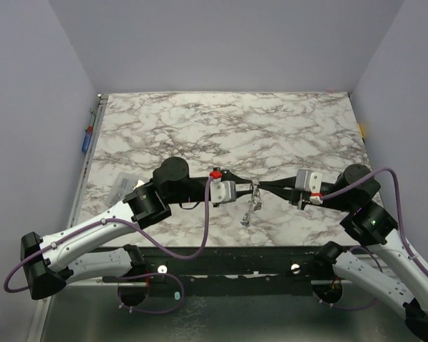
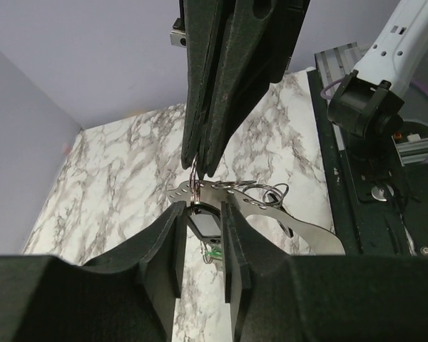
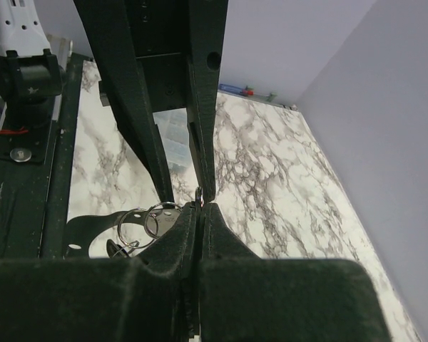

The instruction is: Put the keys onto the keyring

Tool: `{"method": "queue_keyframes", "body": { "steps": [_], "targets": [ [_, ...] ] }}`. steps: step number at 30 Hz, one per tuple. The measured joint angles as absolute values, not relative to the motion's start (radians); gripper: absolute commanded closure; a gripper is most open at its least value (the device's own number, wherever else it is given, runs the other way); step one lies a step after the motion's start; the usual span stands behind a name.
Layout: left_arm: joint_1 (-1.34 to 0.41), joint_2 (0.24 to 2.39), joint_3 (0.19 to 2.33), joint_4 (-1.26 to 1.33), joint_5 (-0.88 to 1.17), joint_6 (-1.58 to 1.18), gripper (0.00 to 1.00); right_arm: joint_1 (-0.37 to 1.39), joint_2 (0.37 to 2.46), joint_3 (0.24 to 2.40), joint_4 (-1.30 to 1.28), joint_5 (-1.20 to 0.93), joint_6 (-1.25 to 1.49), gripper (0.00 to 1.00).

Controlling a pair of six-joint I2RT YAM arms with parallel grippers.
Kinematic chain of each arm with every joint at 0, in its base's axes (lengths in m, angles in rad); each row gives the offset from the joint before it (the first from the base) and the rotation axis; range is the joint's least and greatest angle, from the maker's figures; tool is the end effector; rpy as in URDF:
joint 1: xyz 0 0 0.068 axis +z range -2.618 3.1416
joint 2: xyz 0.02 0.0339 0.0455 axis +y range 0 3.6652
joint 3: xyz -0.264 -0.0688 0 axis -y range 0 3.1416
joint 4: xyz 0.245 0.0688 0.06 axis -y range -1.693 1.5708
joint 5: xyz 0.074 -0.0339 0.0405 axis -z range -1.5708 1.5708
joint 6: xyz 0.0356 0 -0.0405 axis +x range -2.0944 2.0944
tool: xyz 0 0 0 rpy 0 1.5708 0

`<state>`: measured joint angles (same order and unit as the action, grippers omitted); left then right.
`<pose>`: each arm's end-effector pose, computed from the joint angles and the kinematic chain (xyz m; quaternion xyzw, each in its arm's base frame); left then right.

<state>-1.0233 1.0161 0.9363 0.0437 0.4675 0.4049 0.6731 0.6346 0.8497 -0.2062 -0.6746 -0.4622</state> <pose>0.1090 -0.2096 0.3744 0.5801 0.4238 -0.3643 0.5926 0.0923 0.1020 0.3818 -0.5553 0.4337 0.3022 0.6420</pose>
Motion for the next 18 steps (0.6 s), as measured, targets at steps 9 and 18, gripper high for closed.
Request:
{"method": "queue_keyframes", "body": {
  "steps": [9,18],
  "targets": [
    [-1.023,1.028,0.936,0.076,0.467,0.395,1.00,0.673,0.634,0.850,-0.206,-0.678,-0.453,0.99],
    [-1.023,1.034,0.934,0.091,0.467,0.392,1.00,0.673,0.628,0.850,-0.196,-0.678,-0.444,0.99]
  ]
}}
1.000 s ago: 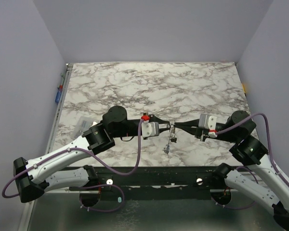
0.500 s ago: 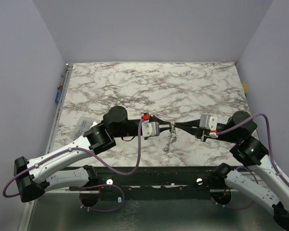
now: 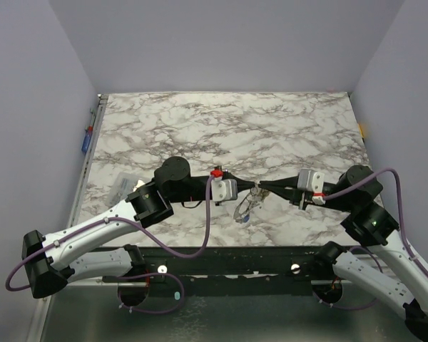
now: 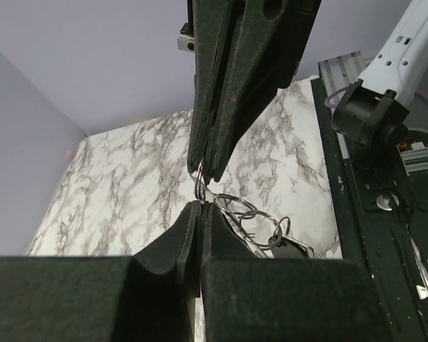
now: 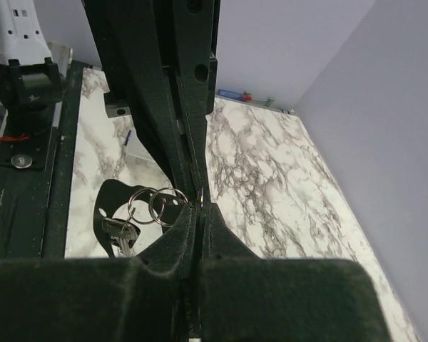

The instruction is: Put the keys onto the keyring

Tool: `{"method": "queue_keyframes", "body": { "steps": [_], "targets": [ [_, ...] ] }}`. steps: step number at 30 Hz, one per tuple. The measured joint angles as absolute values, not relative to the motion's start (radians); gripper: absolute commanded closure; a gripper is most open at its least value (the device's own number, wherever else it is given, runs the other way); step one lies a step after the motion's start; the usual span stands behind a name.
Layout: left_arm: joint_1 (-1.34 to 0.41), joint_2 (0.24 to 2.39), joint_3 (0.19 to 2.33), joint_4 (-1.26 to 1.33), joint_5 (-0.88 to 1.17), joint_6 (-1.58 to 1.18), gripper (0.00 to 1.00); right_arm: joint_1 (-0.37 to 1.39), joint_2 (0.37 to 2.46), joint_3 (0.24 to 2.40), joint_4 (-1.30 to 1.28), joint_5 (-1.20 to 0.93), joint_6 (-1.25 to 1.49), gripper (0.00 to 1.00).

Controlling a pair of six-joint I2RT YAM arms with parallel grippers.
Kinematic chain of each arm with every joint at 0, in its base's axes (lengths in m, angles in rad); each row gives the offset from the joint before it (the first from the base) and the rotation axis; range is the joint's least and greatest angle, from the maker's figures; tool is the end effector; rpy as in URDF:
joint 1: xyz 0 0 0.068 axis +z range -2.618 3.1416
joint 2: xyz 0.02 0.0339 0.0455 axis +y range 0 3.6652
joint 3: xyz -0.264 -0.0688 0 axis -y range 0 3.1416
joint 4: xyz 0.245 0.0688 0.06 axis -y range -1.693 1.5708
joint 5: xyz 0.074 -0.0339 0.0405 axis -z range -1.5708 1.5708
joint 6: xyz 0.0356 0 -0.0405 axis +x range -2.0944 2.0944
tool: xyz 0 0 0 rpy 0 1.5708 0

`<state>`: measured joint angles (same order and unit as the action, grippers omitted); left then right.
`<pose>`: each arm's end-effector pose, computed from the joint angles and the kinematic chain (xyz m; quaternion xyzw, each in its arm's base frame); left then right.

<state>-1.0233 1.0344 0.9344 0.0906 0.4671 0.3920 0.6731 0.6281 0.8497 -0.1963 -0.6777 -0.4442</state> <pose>0.1116 -0.2138 0.3747 0.5730 0.4193 -0.3688 0.5998 0.0908 0.1009 0.3836 -0.5508 0.4322 0.3077 0.6444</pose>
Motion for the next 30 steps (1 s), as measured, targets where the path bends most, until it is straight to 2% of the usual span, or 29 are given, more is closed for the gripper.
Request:
{"method": "queue_keyframes", "body": {
  "steps": [21,30],
  "targets": [
    [-1.023,1.032,0.905,0.195,0.454,0.337,1.00,0.673,0.601,0.737,0.076,-0.631,-0.303,0.99],
    [-1.021,1.032,0.897,0.224,0.414,0.321,1.00,0.675,0.596,0.714,0.120,-0.537,-0.263,1.00]
  ]
}}
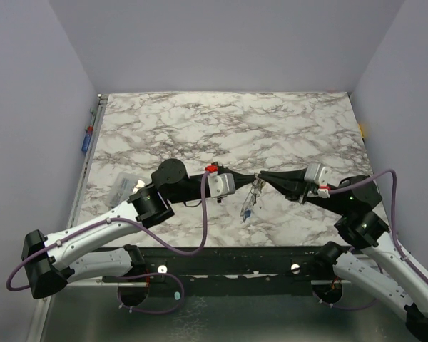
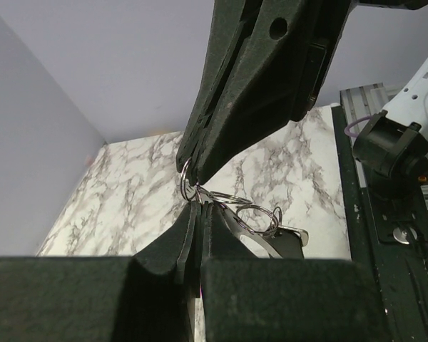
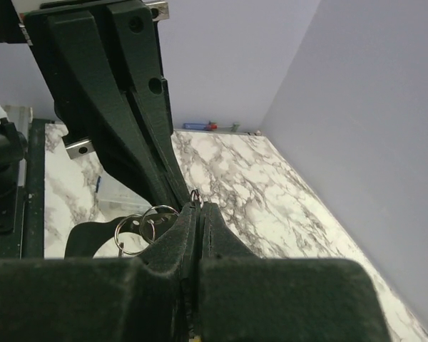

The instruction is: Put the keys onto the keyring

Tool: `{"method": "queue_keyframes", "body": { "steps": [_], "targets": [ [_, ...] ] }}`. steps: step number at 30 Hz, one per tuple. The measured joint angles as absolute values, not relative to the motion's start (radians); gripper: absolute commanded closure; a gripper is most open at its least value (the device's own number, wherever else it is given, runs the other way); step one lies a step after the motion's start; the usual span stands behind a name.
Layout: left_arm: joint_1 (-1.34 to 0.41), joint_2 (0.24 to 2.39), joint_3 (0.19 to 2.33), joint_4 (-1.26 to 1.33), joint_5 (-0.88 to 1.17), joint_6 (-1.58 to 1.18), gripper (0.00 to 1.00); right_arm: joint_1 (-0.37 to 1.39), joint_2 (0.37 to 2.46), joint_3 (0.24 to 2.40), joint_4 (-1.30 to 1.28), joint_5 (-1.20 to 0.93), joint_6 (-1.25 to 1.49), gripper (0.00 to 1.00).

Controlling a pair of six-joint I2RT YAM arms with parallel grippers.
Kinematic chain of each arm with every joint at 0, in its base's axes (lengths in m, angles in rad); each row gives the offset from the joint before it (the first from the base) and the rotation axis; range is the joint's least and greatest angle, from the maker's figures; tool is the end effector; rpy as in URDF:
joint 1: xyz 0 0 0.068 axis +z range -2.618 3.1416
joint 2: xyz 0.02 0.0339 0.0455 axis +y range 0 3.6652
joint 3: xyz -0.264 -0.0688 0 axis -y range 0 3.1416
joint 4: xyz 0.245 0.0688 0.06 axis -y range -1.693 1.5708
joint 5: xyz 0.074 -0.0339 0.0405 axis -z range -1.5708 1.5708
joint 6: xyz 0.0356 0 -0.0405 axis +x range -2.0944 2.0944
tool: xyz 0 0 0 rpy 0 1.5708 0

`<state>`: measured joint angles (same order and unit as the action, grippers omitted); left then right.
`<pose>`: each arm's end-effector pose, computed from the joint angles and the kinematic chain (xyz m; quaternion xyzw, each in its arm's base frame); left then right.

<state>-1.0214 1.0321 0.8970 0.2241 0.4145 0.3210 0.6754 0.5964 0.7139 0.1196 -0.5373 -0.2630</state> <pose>0.1139 -0.2135 0.3760 0.5297 0.4228 -0.3782 0.6306 0.0975 0.1014 0.3747 -0.4557 0.4376 0.3158 0.7079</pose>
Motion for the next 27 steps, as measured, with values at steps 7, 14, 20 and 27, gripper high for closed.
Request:
{"method": "queue_keyframes", "body": {
  "steps": [7,14,20,27],
  "targets": [
    [-1.021,1.028,0.871,0.228,0.379,0.321,1.00,0.677,0.612,0.727,0.035,-0.475,-0.270,1.00],
    [-1.021,1.028,0.867,0.217,0.358,0.321,1.00,0.680,0.634,0.767,-0.040,-0.464,-0.271,0.99],
    [-1.022,1.027,0.867,0.205,0.353,0.326,1.00,0.680,0.644,0.799,-0.109,-0.481,-0.283,0.99],
    [-1.025,1.006,0.867,0.163,0.332,0.353,1.00,0.680,0.661,0.817,-0.160,-0.533,-0.286,0.99]
  ]
}}
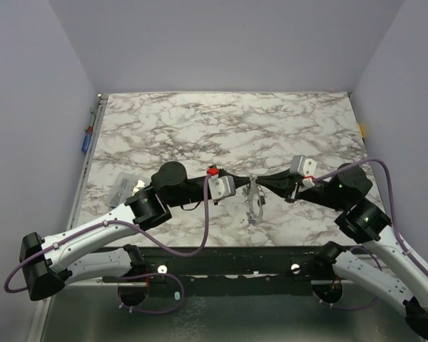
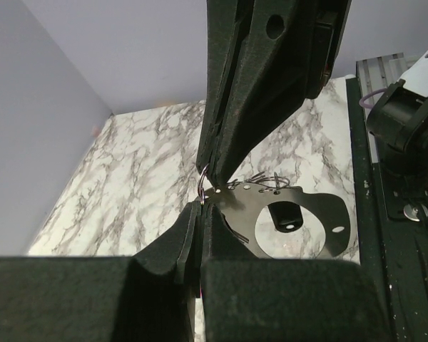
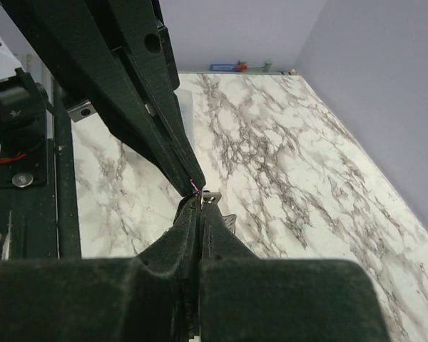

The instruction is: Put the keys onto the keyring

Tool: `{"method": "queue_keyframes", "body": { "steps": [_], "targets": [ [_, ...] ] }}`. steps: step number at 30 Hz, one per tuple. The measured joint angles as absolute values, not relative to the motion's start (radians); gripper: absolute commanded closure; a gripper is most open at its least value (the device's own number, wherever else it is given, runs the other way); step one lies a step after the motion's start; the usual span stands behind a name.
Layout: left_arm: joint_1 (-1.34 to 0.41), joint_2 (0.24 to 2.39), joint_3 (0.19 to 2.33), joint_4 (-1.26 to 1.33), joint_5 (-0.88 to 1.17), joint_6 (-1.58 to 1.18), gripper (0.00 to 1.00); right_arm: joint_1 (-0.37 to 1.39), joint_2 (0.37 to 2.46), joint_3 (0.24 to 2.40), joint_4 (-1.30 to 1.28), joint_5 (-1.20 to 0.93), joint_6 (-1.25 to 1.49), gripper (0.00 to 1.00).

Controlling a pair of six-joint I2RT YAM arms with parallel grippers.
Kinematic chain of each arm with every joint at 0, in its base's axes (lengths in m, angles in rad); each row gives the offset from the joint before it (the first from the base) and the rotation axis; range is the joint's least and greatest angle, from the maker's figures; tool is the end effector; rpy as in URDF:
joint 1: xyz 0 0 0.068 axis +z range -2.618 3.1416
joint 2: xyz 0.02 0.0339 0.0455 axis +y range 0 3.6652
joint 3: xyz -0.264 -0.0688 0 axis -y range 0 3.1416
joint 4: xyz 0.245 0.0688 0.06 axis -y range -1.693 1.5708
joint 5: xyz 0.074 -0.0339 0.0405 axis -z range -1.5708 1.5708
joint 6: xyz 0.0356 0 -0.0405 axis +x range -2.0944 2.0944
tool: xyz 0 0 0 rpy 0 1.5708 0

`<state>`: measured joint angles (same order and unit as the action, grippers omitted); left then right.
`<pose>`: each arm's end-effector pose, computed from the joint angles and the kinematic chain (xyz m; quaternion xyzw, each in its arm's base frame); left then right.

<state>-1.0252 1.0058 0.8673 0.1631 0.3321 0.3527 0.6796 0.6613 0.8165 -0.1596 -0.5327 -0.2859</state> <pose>0.1132 -0.2088 0.3647 0.5292 0.4564 -0.3419 0.6283 0.1046 0.1078 0.3723 -0.4819 0.5193 0.3161 0.6310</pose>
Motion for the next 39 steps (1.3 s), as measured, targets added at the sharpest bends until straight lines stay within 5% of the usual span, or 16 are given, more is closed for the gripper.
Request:
{"method": "queue_keyframes", "body": {
  "steps": [39],
  "targets": [
    [-1.030,0.965,0.860,0.074,0.288,0.421,1.00,0.674,0.749,0.865,-0.201,-0.664,-0.282,0.99]
  ]
}}
